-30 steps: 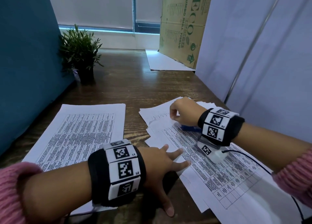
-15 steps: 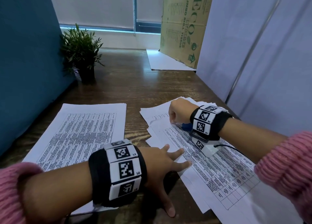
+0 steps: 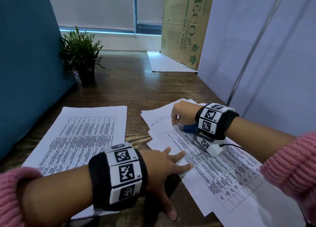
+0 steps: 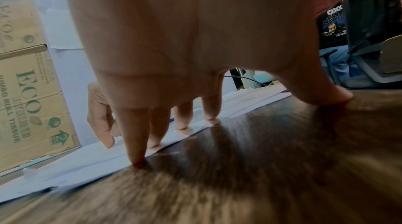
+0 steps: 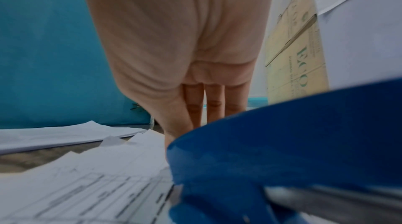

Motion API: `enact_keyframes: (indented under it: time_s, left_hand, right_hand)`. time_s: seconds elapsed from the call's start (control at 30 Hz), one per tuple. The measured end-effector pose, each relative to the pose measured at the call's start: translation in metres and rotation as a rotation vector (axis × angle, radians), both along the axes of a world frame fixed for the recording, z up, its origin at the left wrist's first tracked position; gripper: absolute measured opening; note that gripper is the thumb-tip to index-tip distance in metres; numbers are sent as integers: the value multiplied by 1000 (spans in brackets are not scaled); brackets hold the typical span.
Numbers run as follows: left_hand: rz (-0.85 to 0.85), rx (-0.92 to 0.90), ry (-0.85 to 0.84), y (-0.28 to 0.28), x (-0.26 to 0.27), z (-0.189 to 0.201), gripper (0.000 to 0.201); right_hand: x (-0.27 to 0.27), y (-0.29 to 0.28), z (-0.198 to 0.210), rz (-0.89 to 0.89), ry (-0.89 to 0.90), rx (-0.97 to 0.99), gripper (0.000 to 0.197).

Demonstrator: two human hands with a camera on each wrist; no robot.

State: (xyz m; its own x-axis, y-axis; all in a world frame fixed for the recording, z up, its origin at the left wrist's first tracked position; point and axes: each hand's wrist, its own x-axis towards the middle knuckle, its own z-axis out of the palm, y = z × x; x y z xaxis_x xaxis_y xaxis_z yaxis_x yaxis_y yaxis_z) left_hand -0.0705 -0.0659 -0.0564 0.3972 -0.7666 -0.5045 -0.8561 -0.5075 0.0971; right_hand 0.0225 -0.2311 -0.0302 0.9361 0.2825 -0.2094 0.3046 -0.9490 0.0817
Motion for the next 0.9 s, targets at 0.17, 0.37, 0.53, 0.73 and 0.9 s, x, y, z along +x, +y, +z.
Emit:
enact_keyframes:
  time_s: [0.17,0.37,0.53,0.73,0.9]
  left_hand:
    - [-13,6,-9,0,1,1,111]
    - [-7,10,1,0,1,1,111]
    - [-7,4,1,1,1,0,111]
    - [-1,2,-5,0,0,0,112]
    - [-11,1,-3,0,1,0,112]
  right_hand:
    - [3,-8,-6,-59,-49,105,4]
    - [6,-15,-6,-77,34,256,6]
    - [8,-18,-13,-49,64,226,4]
    - [4,-12,-14,-33,124,165,20]
    - [3,-11,-20,-70,105,96,26]
